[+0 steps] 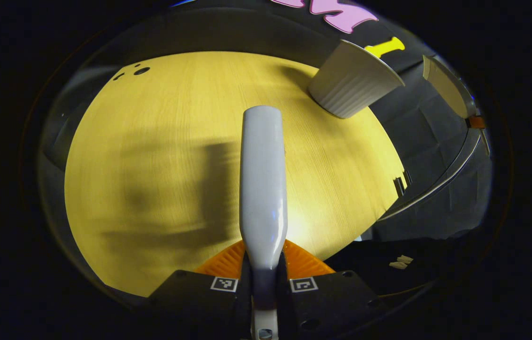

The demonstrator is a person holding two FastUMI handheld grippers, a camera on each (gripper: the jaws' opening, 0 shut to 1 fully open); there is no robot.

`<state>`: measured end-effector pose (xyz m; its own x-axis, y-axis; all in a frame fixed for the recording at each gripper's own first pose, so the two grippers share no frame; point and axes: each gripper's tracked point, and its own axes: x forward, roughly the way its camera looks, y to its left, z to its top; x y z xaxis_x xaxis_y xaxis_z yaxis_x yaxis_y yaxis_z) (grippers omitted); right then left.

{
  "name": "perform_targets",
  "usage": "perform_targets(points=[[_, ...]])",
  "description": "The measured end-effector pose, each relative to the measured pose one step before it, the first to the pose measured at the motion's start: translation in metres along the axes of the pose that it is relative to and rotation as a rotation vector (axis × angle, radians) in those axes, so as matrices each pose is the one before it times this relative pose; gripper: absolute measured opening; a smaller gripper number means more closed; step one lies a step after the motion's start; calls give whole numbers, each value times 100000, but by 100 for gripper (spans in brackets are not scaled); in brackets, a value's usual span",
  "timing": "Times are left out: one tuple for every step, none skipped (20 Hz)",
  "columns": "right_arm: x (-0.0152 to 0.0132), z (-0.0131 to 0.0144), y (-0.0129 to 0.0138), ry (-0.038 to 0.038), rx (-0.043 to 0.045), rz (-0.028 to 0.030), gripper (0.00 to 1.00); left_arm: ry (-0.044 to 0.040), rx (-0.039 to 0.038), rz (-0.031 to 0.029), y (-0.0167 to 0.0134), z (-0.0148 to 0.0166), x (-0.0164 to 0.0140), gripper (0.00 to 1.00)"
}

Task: Pick up the small broom and dustpan from the desktop, sweep the trash into the dustpan with the broom, and then empty the trash into the garbage bin.

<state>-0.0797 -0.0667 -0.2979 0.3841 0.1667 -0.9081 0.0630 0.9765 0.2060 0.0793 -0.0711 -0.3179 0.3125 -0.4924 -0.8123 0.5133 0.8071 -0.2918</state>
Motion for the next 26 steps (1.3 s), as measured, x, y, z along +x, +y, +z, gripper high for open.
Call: perform_targets(points=[[143, -120, 43, 933, -36, 1328, 34, -1383, -3102, 649, -259, 131, -112, 25], [217, -187, -145, 770, -1179, 432, 34, -1368, -3444, 912, -202, 54, -39, 25], [-149, 243, -313, 262, -2460, -659, 34, -1287, -3232, 1510, -186, 57, -147, 26], [-383, 80, -38, -183, -2730, -199, 34, -1357, -3172, 1832, -176, -100, -246, 26], [-308, 187, -22, -275, -2329, 1232, 34, -1197, -3243, 1551, -284, -144, -248, 26], [-295, -30, 1, -64, -2165, 2384, 34, -690, -3318, 1448, -311, -272, -249, 26], [-332, 27, -277, -306, -3056, 2377, 34, -468, -2959, 1971, -354, -412, -286, 25], [-556, 466, -616, -1610, -4320, 543, 34, -495, -2444, 2261, -414, -316, -271, 25], [-591, 610, -732, -1572, -3986, -1588, 34, -746, -1857, 1988, -335, -252, -353, 25], [-722, 664, -831, -1541, -3463, -2542, 34, -777, -1744, 638, -620, -207, -295, 25], [-763, 807, -943, -2349, -1801, -3051, 34, -882, -789, -1092, -764, -24, -459, 25], [613, 577, -451, -2714, 275, -2755, 34, -857, 32, -960, -566, 31, -533, 25], [1204, 1181, -873, -2751, 1293, -2487, 34, -1043, 168, -963, -95, 2, -403, 26], [829, 1036, -760, -2014, 1622, -2405, 34, -876, 209, -1248, -381, 261, -274, 25], [813, 329, -817, -1065, 763, -2694, 34, -538, 538, -1254, -398, 129, -141, 25], [437, -9, -774, -171, -82, -3009, 34, -505, 1044, -825, -128, 226, -111, 25], [478, -387, -1083, 726, -923, -3616, 34, -341, 1232, 243, 331, -147, -57, 25], [655, -182, -922, 1108, -2037, -3656, 34, -256, 1106, 919, 311, 76, -83, 25], [863, -27, -518, 563, -2393, -4209, 34, -502, 737, 457, -5, 71, -77, 25], [764, 128, -530, 223, -2017, -3104, 34, -582, -17, -202, -28, 37, -164, 26], [760, 190, -346, 1, -2062, -2847, 34, -476, -756, -431, -20, 154, -99, 25], [703, 179, -191, -403, -2239, -2699, 34, -25, -654, 82, -23, -110, -37, 25], [512, 295, -88, -661, -2083, -2415, 34, -99, -234, 333, 64, -2, -156, 25], [442, 197, -157, -544, -1926, -2376, 34, -106, -28, 573, 163, -15, -246, 25], [236, -14, -85, -390, -1780, -1955, 34, -174, -7, 316, 204, 10, -159, 25], [282, 79, -142, -253, -1585, -2005, 34, -147, 127, 79, 253, 111, -216, 25]])
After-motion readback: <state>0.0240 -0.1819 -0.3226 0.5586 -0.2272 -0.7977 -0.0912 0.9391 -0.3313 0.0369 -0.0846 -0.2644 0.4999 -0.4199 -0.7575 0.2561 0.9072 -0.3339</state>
